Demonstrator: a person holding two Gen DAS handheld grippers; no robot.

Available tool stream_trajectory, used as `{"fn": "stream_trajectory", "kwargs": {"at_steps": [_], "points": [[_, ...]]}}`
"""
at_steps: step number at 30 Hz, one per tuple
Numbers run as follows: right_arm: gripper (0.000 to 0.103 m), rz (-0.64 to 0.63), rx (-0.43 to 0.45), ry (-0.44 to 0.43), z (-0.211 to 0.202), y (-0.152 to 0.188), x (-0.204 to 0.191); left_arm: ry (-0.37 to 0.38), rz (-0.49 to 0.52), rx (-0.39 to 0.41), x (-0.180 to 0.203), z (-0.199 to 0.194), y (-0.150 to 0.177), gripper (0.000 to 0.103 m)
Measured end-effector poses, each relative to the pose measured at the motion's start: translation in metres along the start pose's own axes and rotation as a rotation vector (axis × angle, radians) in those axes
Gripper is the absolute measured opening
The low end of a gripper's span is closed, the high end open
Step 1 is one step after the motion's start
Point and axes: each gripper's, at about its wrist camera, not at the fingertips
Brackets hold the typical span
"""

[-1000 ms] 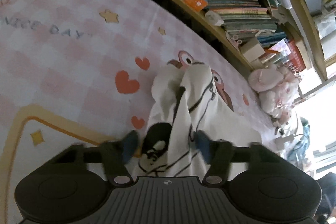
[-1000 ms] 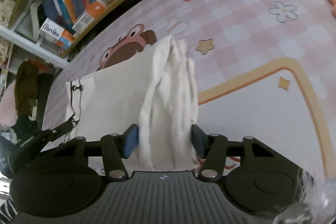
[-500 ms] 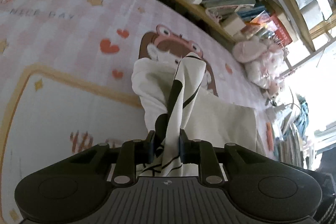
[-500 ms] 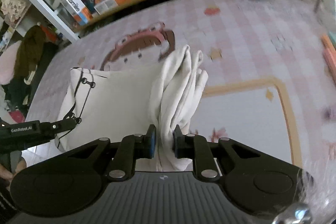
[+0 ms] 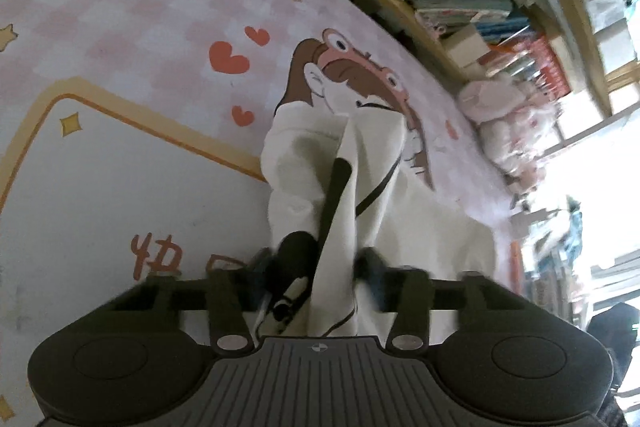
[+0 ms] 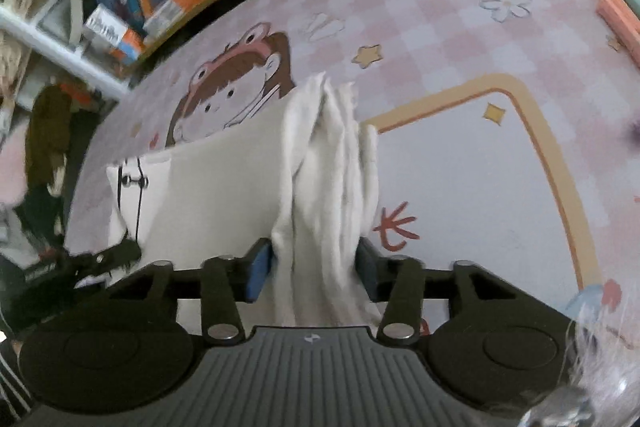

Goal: Fold clothes

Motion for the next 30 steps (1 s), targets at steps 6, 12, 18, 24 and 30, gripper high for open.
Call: {"fn": "stream_trajectory", "kwargs": {"at_steps": [6,12,18,24,30], "points": [[0.019,-0.344,0.052,0.066,-0.008,0.01,-0.05,-0.046,0.122,0.052,0.023,-0.019,0.007,0.022],[0.033,-0.127,0.008,0.056,-0.002,0.003,-0.015,0.0,0.01,-0.001,0.001,-0.008,0.004,0.032],[0.043,0.029,0.01,0.001,-0.003,0.001,0.009,0.031,-0.02,-0.009,-0.004,0.002,0.003,0.042],[0.026,-0.022,-0.003,-0.003,0.004,0.0,0.002,0.048,-0.039,-0.013,-0.005,0.006,0.004,0.025],[0.018,-0.05,0.043,-0.043,-0.008,-0.001,-0.006,0.082,-0.051,0.023,-0.004,-0.007,0.006,0.019]]}}
Point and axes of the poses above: each gripper's, at about its wrist camera, not at the fingertips, and z roughly the way its jaws point, x to its right, y to its underside, and after that the axes turned 12 degrees about -y, right-handed
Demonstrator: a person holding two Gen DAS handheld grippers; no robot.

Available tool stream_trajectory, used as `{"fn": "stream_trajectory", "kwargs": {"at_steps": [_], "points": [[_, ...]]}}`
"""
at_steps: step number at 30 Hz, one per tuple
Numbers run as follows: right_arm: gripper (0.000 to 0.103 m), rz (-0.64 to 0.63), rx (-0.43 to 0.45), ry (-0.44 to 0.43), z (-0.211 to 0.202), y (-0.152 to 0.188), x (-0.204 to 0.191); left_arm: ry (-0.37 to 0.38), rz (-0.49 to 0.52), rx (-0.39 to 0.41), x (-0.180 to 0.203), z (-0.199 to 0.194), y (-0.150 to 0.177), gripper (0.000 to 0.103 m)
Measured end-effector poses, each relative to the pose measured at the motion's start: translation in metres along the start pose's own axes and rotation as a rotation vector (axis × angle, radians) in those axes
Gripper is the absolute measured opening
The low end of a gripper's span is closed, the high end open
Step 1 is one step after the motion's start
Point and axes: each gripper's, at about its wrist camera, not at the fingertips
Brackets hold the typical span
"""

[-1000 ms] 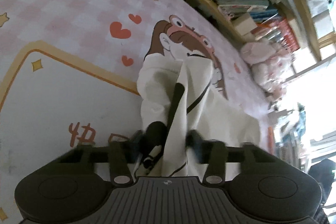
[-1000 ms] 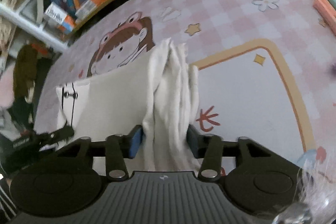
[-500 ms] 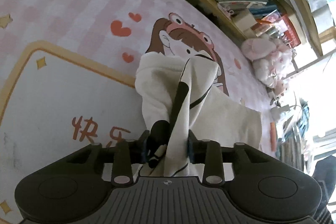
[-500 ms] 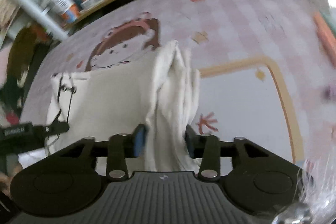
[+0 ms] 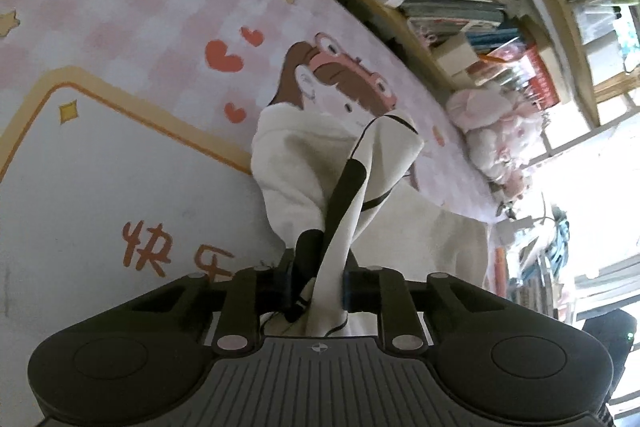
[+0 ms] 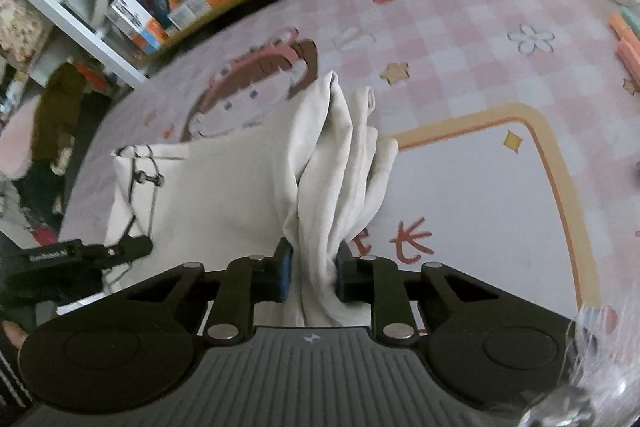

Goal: Fold clothes

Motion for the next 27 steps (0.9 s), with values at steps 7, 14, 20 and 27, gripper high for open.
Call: {"fn": "stream_trajectory", "kwargs": {"at_steps": [7,14,20,27], "points": [[0.018,-0.047,0.024,-0.009,-0.009,-0.007,-0.014,0.02,0.014,0.037,0.008,-0.01,-0.004,0.019],[0.018,-0.041,0.019,-0.014,-0.013,-0.006,-0.015,0.022,0.023,0.033,0.009,-0.012,-0.001,0.019],[0.018,-0.037,0.017,-0.017,-0.014,-0.004,-0.015,0.02,0.025,0.033,0.011,-0.013,0.0,0.019],[0.018,-0.033,0.017,-0.021,-0.016,-0.002,-0.014,0.021,0.029,0.032,0.009,-0.013,0.001,0.019]]}}
Point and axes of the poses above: each gripper's, at about its wrist camera, not at the fingertips, and z roughly the way its jaws point, x to its right, y to its underside, and after that the axes turned 12 degrees about -y, right-handed
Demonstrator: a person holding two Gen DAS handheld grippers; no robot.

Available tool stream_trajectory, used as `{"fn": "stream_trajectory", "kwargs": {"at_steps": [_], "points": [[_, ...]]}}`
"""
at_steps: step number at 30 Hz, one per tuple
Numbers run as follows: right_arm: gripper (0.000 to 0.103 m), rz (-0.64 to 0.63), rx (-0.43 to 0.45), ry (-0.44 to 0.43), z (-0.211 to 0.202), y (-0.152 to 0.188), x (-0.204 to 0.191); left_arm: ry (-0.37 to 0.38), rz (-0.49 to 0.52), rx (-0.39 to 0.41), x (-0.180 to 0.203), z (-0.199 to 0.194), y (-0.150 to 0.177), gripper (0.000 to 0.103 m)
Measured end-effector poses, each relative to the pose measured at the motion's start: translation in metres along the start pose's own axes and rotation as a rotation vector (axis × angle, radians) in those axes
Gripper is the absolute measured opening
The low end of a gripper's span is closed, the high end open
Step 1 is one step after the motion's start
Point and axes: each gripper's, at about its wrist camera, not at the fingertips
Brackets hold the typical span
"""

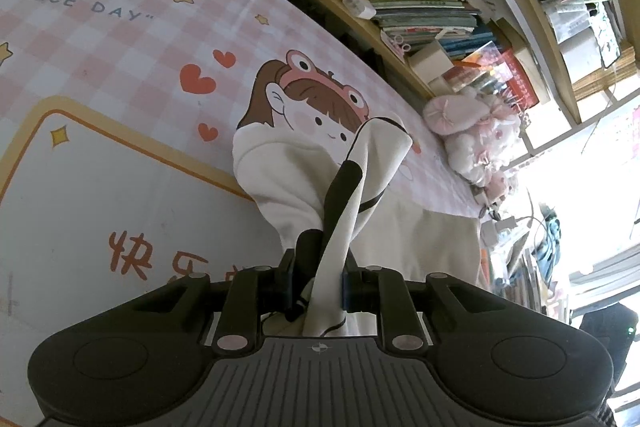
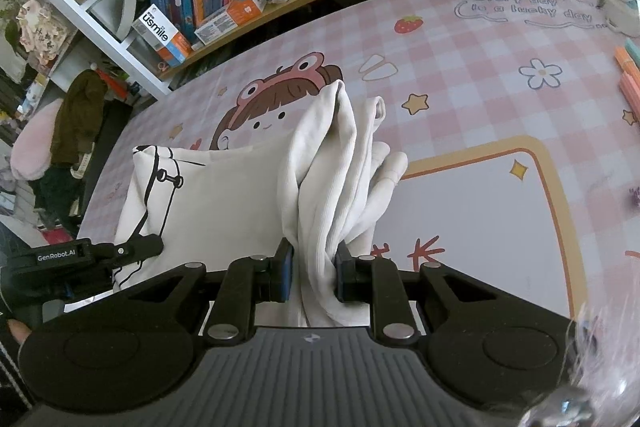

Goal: Fold clothes

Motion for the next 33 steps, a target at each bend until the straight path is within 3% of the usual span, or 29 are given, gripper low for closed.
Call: {"fn": "stream_trajectory", "kwargs": {"at_steps": [7,13,33], "points": [[0.018,0.007,0.001,-0.012,0.0,-0.004,0.0,0.012,-0.003,-0.001,0.0,0.0,-0.005,0.019],[0.018,-0.002,0.023,-0.039,0.005,-0.025,0.0,0.041,-0.003,0.028,0.005,0.004,-0.031,0.019],[0.018,-0.108,0.11,-0.111,0.099,-0.174,0.001,0.068,0.015,0.146,0.016,0.074,-0.183,0.019]]}}
Point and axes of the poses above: each gripper's, at about its wrist camera, not at the fingertips, and z roughly the way its jaws point, x to its right, y to its underside, and after that the axes turned 12 degrees about -y, right-handed
